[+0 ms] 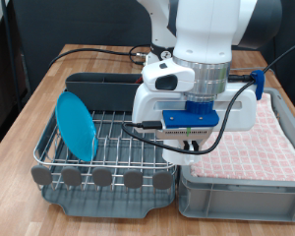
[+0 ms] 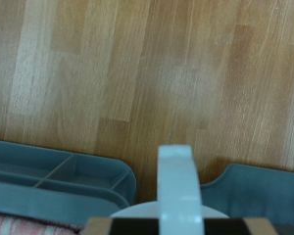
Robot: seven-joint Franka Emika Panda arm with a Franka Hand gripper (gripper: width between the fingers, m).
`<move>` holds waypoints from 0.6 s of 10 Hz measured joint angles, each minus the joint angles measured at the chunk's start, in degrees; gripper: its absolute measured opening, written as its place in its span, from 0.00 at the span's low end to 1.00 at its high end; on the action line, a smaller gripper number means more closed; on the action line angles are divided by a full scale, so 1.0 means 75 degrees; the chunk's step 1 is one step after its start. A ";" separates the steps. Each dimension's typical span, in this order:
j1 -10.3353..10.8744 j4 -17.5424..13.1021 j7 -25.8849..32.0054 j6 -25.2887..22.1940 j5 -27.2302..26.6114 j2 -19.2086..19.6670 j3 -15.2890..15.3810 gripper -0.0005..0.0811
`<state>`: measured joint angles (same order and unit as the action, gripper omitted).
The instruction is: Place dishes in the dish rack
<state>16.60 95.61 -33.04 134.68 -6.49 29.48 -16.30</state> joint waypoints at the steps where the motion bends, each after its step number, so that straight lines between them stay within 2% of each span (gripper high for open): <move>1: -0.0032 -0.0043 0.0000 0.0056 -0.0027 0.0098 0.0000 0.09; 6: -0.0223 -0.0301 0.0014 0.0190 -0.0110 0.0469 0.0038 0.09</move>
<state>14.93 93.35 -32.94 136.10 -7.31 32.99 -16.02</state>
